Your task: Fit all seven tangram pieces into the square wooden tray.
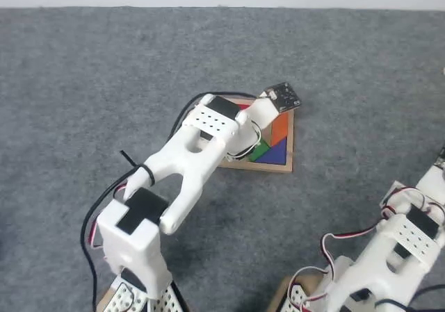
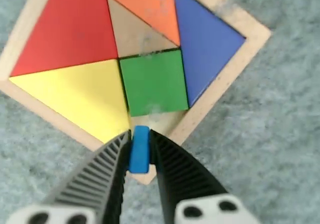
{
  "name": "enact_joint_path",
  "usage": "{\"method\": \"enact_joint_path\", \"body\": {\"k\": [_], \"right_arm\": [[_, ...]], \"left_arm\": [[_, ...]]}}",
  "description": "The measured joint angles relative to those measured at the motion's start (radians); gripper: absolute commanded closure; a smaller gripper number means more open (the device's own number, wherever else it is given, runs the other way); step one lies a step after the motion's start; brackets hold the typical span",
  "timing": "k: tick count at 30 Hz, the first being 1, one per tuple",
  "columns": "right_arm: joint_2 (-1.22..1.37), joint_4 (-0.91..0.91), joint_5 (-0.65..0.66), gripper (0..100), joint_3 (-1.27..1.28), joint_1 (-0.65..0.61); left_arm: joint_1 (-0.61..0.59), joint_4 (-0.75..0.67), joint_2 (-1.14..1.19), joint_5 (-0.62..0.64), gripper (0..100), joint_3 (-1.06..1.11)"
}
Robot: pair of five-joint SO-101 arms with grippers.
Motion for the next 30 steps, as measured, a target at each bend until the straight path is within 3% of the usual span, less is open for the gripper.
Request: {"method": "enact_joint_path", "body": {"k": [15,22,30], "right_arm": [[0.000,0.000,0.000,91.4,0.000,0.000],[0.000,0.000,0.000,91.4,0.000,0.000],[0.000,0.000,0.000,91.4,0.000,0.000]], "left_arm": [[-0.012,-0.112,0.051,-0.005,98,0.000],[-0.018,-0.120,0.060,-0.005,88,0.000],[0.009,-0.127,0.060,0.008,88,0.000]]}}
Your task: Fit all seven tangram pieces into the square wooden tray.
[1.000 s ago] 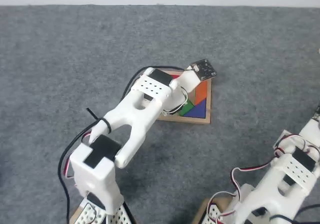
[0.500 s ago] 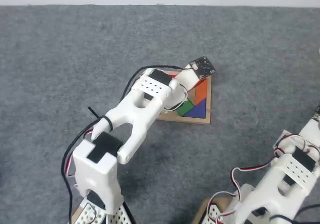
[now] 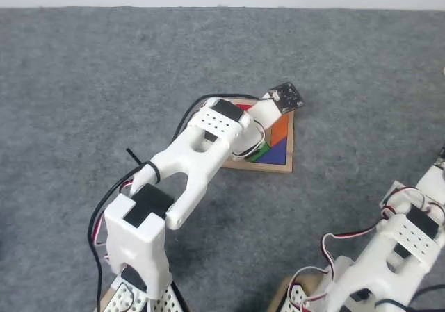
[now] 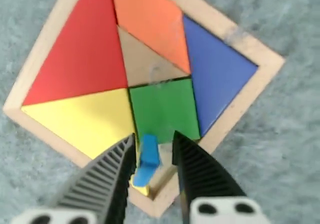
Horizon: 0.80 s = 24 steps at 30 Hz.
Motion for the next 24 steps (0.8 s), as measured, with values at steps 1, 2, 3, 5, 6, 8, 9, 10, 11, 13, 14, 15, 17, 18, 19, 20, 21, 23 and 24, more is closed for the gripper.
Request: {"method": "enact_joint_path", "body": {"k": [1,2,3,5,6,8,9,10,11,13,14,15,17,18,19,20,21,23,24], "right_arm": [[0.000,0.000,0.000,91.4,0.000,0.000],[0.000,0.000,0.000,91.4,0.000,0.000],[0.000,0.000,0.000,91.4,0.000,0.000],[0.000,0.000,0.000,91.4,0.000,0.000],[0.000,0.000,0.000,91.4,0.000,0.000],[0.000,0.000,0.000,91.4,0.000,0.000],[0.000,0.000,0.000,91.4,0.000,0.000],[0.000,0.000,0.000,91.4,0.000,0.000],[0.000,0.000,0.000,91.4,0.000,0.000],[0.000,0.000,0.000,91.4,0.000,0.000],[0.000,0.000,0.000,91.4,0.000,0.000],[0.000,0.000,0.000,91.4,0.000,0.000],[0.000,0.000,0.000,91.4,0.000,0.000],[0.000,0.000,0.000,91.4,0.000,0.000],[0.000,0.000,0.000,91.4,0.000,0.000],[0.000,0.000,0.000,91.4,0.000,0.000],[0.000,0.000,0.000,91.4,0.000,0.000],[0.000,0.000,0.000,91.4,0.000,0.000],[0.000,0.000,0.000,91.4,0.000,0.000]], "left_arm": [[0.000,-0.009,0.000,0.005,88,0.000],[0.000,-0.020,0.000,0.009,88,0.000],[0.000,-0.026,0.000,0.009,88,0.000],[0.000,-0.032,-0.006,0.009,88,0.002],[0.000,-0.034,-0.021,0.009,88,0.008],[0.002,-0.034,-0.072,0.009,88,0.031],[0.002,-0.034,-0.104,0.012,88,0.044],[0.002,-0.034,-0.138,0.012,88,0.061],[0.002,-0.034,-0.170,0.012,88,0.078],[-0.003,-0.037,-0.218,0.012,88,0.114],[-0.009,-0.037,-0.232,0.012,88,0.129],[-0.017,-0.037,-0.236,0.012,88,0.135],[-0.038,-0.037,-0.239,0.012,88,0.143],[-0.051,-0.037,-0.239,0.012,88,0.143],[-0.061,-0.037,-0.239,0.012,88,0.143],[-0.069,-0.037,-0.239,0.012,88,0.150],[-0.074,-0.037,-0.241,0.012,88,0.163],[-0.075,-0.051,-0.241,0.012,88,0.201],[-0.072,-0.063,-0.241,0.012,88,0.222]]}}
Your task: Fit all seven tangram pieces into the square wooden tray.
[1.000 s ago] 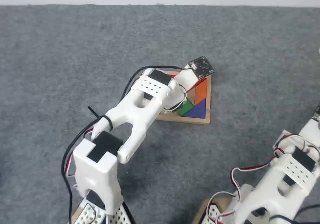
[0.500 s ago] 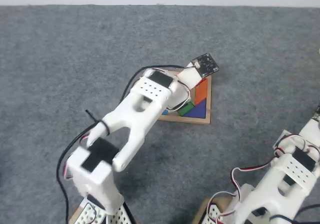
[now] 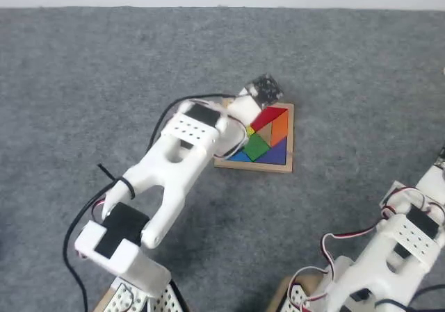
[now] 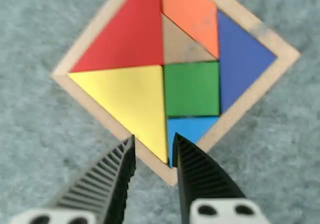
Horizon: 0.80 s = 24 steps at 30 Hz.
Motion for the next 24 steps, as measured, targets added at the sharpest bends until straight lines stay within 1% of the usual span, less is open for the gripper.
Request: {"method": "enact_joint_path", "body": {"k": [4,6,10,12,15,18,20,24], "right_arm": [[0.000,0.000,0.000,93.1,0.000,-0.002],[0.000,0.005,0.000,99.3,0.000,-0.012],[-0.043,0.051,0.011,99.1,0.000,-0.094],[-0.092,0.098,0.035,99.1,0.000,-0.146],[-0.192,0.187,0.058,99.1,0.002,-0.239],[-0.321,0.253,0.068,99.1,0.057,-0.356],[-0.423,0.276,0.081,99.1,0.120,-0.451],[-0.652,0.290,0.158,99.1,0.285,-0.640]], "left_arm": [[0.020,-0.046,0.000,0.002,89,0.074],[0.020,-0.049,-0.012,0.017,92,0.080],[0.009,-0.049,-0.104,0.103,98,0.103],[-0.002,-0.049,-0.189,0.153,99,0.147],[-0.018,-0.078,-0.333,0.210,99,0.255],[-0.055,-0.170,-0.473,0.229,99,0.419],[-0.091,-0.256,-0.543,0.224,99,0.540],[-0.163,-0.402,-0.634,0.186,99,0.761]]}}
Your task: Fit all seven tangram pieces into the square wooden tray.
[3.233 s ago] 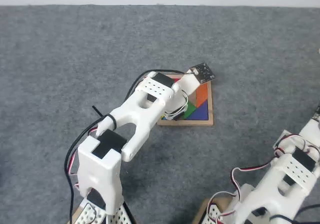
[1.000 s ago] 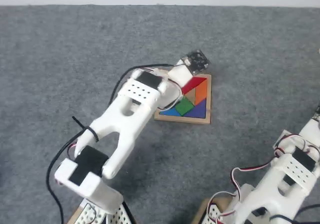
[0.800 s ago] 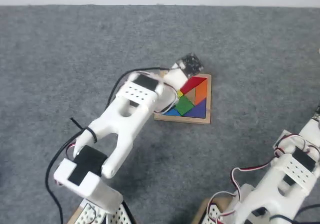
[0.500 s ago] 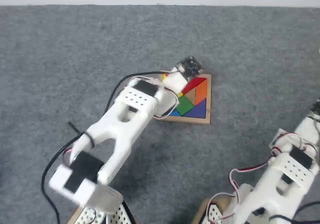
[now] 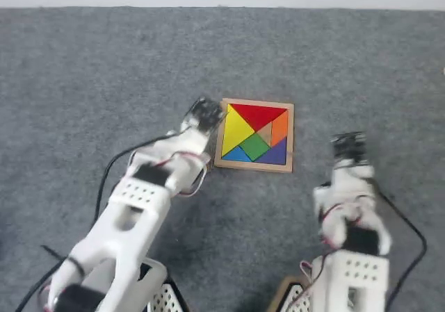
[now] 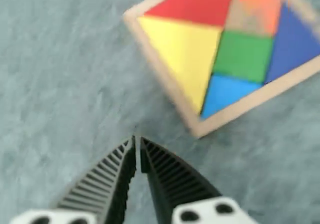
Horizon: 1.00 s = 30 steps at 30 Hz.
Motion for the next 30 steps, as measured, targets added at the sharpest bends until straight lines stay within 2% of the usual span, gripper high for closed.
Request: {"method": "enact_joint_path", "body": {"k": [8,14,26,30], "right_arm": [[-0.381,0.169,0.037,99.1,0.130,-0.038],[-0.367,0.169,0.041,99.1,0.183,-0.038],[-0.368,0.169,0.041,98.7,0.186,0.005],[-0.368,0.169,0.041,98.7,0.186,0.051]], "left_arm": [[-0.161,-0.051,-0.101,0.144,99,0.114],[-0.192,-0.104,-0.255,0.150,99,0.253],[-0.172,-0.110,-0.750,0.121,99,0.595],[-0.164,-0.037,-0.907,0.121,99,0.601]]}}
